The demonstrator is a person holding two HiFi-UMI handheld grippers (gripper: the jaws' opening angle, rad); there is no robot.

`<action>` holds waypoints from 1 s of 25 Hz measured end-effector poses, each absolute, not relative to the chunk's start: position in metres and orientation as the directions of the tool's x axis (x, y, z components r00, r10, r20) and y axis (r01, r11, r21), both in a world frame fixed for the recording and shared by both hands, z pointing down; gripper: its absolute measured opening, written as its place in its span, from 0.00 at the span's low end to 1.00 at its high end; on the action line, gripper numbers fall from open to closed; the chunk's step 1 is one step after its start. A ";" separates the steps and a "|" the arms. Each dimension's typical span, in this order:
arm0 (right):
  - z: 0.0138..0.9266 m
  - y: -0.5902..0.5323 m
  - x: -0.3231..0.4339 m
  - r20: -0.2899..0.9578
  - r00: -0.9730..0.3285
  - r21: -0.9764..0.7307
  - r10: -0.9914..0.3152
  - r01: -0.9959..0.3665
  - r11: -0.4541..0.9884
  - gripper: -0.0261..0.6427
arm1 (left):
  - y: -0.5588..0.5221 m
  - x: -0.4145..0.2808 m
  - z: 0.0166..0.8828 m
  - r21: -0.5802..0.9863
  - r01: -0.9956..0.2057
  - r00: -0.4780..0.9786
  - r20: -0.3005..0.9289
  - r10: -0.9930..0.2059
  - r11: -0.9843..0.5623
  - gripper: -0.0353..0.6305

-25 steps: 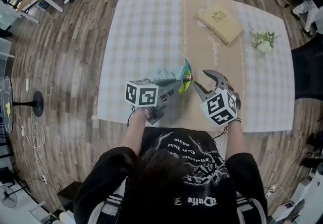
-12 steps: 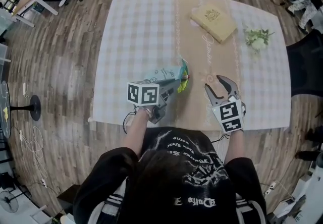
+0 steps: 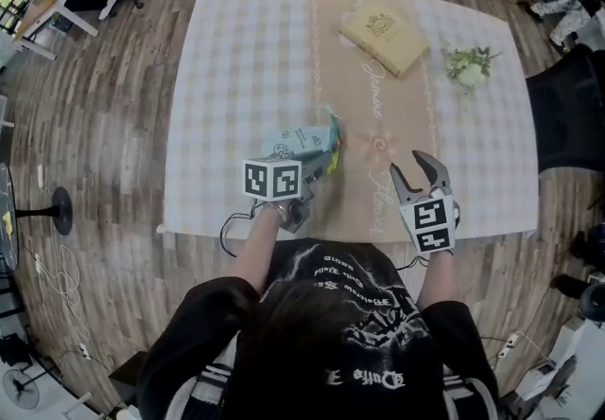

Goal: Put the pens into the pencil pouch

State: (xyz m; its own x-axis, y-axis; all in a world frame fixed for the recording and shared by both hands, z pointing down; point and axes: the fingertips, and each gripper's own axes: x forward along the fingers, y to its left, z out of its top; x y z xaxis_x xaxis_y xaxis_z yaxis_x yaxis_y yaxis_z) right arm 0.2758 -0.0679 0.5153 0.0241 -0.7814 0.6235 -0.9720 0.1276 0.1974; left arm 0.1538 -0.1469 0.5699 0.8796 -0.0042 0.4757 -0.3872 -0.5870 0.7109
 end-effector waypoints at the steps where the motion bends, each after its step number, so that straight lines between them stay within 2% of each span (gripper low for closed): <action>1: 0.518 -0.065 0.279 0.629 0.033 0.207 -0.776 -0.970 0.127 0.35 | -0.147 0.155 0.573 0.703 -0.399 0.875 0.484 -0.015 -0.589 0.11; 7: 0.529 -0.051 0.290 0.648 0.029 0.199 -0.761 -0.971 0.133 0.35 | -0.143 0.161 0.590 0.690 -0.460 0.853 0.518 -0.064 -0.559 0.11; 13: 0.532 -0.044 0.304 0.644 0.021 0.195 -0.765 -0.971 0.138 0.35 | -0.149 0.162 0.593 0.654 -0.525 0.839 0.506 -0.201 -0.545 0.11; 14: 0.532 -0.043 0.307 0.640 0.019 0.192 -0.768 -0.972 0.137 0.35 | -0.148 0.163 0.593 0.647 -0.529 0.837 0.505 -0.211 -0.549 0.13; 18: 0.533 -0.040 0.314 0.635 0.001 0.167 -0.773 -0.977 0.135 0.35 | -0.138 0.169 0.591 0.631 -0.535 0.833 0.506 -0.224 -0.562 0.34; 25: 0.536 -0.035 0.319 0.603 -0.048 0.068 -0.797 -0.991 0.112 0.35 | -0.127 0.162 0.583 0.552 -0.563 0.815 0.495 -0.302 -0.615 0.36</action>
State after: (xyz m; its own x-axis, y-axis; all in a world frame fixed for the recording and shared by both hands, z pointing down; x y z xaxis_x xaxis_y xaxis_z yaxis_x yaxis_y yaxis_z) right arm 0.3192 -0.0348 0.5360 -0.0481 -0.7966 0.6026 -0.9914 0.1117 0.0685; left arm 0.1622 -0.1273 0.5826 0.8149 -0.3022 0.4946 -0.5630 -0.6154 0.5516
